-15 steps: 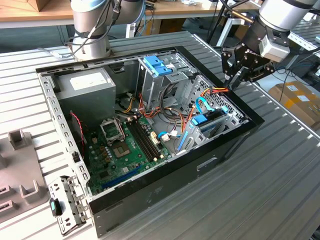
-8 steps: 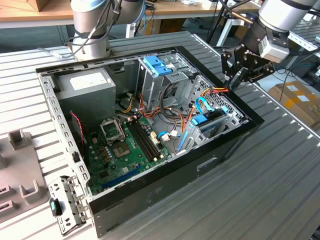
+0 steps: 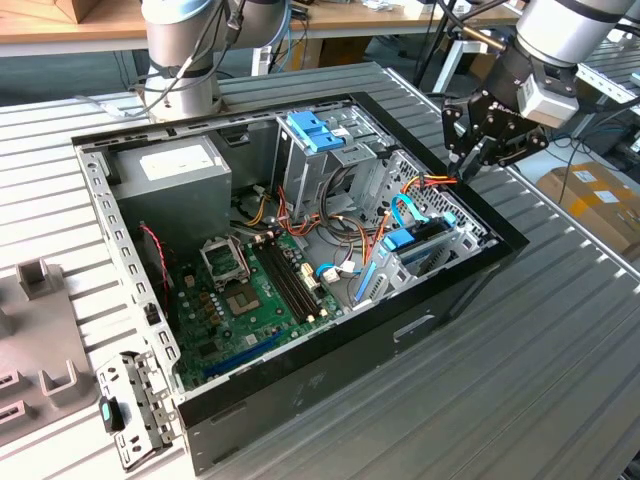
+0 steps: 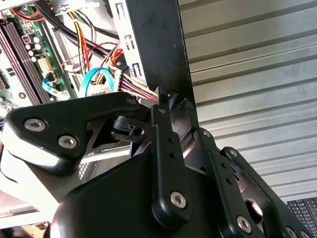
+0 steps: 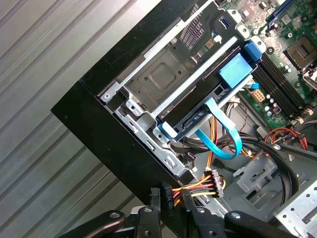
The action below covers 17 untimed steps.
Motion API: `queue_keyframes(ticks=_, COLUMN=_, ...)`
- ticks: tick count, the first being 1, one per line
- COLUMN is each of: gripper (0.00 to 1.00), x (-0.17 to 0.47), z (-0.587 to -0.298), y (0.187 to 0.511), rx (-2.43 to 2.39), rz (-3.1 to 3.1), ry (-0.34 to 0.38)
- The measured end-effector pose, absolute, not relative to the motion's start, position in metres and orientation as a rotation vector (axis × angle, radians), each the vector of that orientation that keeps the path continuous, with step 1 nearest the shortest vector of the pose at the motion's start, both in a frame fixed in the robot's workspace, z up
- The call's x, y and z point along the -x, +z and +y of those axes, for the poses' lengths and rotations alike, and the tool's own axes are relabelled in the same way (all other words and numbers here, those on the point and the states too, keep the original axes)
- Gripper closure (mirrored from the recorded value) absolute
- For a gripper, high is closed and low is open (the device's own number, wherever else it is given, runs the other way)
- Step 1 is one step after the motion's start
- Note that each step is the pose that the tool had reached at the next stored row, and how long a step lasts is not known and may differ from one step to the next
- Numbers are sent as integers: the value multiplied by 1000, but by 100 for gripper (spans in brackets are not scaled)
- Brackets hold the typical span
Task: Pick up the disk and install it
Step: 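Insert the second disk wire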
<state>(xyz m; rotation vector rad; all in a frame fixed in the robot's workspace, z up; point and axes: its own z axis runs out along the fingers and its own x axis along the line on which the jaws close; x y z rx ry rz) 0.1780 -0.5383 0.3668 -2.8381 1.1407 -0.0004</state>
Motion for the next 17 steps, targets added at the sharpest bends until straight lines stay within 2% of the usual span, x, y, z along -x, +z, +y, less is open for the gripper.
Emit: queue_keyframes(ticks=17, gripper=70, x=-178, z=-538, y=368, rx=2859, rz=1142, ry=-12)
